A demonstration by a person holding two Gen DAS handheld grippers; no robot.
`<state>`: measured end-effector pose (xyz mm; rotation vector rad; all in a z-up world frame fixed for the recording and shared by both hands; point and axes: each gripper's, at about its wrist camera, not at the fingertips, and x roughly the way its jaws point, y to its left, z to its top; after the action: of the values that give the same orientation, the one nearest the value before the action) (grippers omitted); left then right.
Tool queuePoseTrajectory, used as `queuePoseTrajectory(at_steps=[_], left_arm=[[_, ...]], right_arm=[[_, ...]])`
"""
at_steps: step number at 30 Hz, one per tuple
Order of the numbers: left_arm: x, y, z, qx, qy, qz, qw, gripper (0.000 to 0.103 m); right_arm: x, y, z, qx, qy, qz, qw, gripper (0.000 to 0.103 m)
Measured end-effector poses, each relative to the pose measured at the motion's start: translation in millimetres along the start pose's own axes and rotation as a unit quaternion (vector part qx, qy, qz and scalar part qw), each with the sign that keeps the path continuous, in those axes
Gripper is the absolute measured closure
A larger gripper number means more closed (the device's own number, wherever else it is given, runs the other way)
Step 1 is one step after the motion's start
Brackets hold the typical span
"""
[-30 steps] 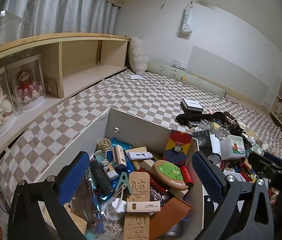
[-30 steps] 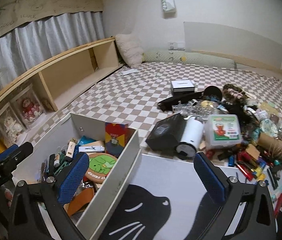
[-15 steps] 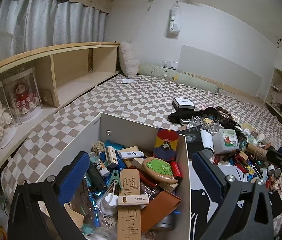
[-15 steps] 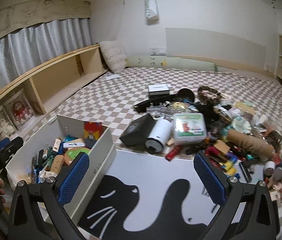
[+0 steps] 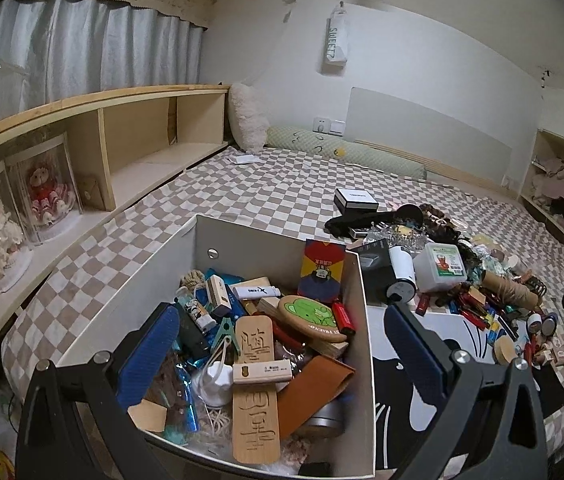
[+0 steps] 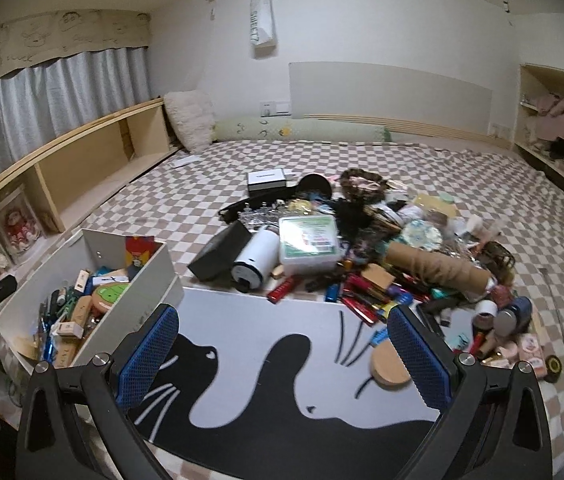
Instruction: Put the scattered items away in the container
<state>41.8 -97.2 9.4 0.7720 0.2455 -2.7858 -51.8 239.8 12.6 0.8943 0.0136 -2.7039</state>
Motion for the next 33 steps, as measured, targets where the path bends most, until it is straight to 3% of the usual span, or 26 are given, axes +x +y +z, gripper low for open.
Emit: queuePoseTrajectory(at_steps=[8,20,33], left_arm=[[-13,-9,-4,0.009,-0.003,-0.008,0.9999,0.000],[-41,-22,-3,0.025,-0.038,-0.018,0.9988,0.000],[-42,-33,-18,0.050,-0.031,-0.018,0.9981,0.000]], right_arm=[[-21,-17,-16,0.004,-0.012,-0.008,1.000,0.000],[-45,-25,-38,0.007,-0.028,-0.005,1.000,0.000],[-49,-31,-51,0.019,-0.039,-0.003,0.999,0.000]])
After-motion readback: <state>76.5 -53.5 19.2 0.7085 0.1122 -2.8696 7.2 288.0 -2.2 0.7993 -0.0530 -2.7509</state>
